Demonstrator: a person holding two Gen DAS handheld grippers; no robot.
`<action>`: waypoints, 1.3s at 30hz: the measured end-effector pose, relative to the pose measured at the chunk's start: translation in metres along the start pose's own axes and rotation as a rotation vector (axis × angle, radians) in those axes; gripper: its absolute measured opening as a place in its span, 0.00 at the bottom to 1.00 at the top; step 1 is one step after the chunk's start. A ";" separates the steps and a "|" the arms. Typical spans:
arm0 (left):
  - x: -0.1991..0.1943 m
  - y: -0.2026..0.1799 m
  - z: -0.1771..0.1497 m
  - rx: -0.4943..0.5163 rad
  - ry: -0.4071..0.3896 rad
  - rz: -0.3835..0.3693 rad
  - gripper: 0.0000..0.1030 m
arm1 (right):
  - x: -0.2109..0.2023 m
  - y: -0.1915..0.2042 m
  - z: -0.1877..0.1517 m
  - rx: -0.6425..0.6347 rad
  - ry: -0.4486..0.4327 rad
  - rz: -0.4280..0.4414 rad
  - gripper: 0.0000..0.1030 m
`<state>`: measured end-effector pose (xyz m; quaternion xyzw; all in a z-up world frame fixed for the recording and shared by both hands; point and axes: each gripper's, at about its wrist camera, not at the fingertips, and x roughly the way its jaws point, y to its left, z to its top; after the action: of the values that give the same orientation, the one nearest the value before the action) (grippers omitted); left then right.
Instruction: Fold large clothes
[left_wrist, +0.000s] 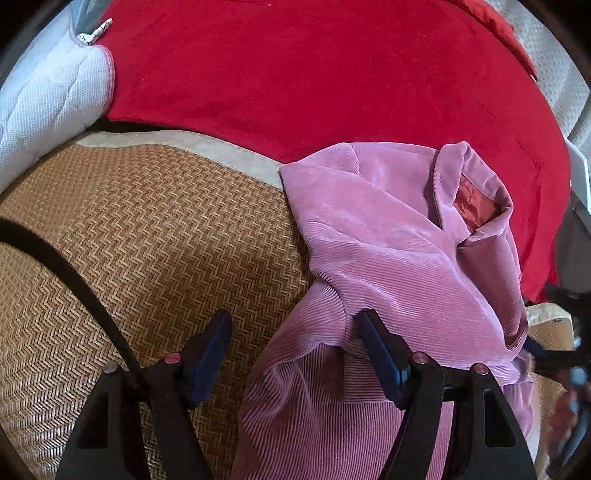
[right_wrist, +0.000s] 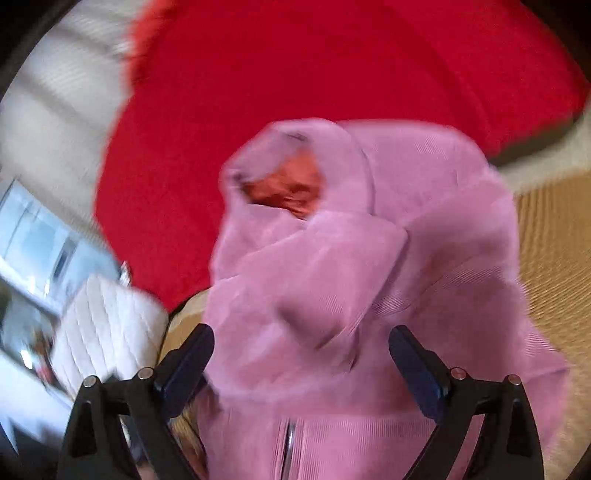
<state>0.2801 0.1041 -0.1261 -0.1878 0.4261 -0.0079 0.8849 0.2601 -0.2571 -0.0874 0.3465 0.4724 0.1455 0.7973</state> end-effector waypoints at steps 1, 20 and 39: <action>0.000 0.001 0.001 -0.003 0.000 -0.004 0.70 | 0.008 -0.006 0.004 0.037 0.015 0.005 0.81; -0.003 -0.008 -0.010 0.057 -0.013 0.047 0.73 | -0.045 -0.036 -0.038 0.117 -0.169 0.004 0.14; -0.002 0.001 -0.008 0.044 -0.008 0.022 0.74 | -0.052 -0.053 -0.037 0.030 -0.135 -0.309 0.35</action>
<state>0.2726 0.1026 -0.1299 -0.1637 0.4241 -0.0068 0.8907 0.1970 -0.3090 -0.1021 0.2904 0.4677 -0.0095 0.8348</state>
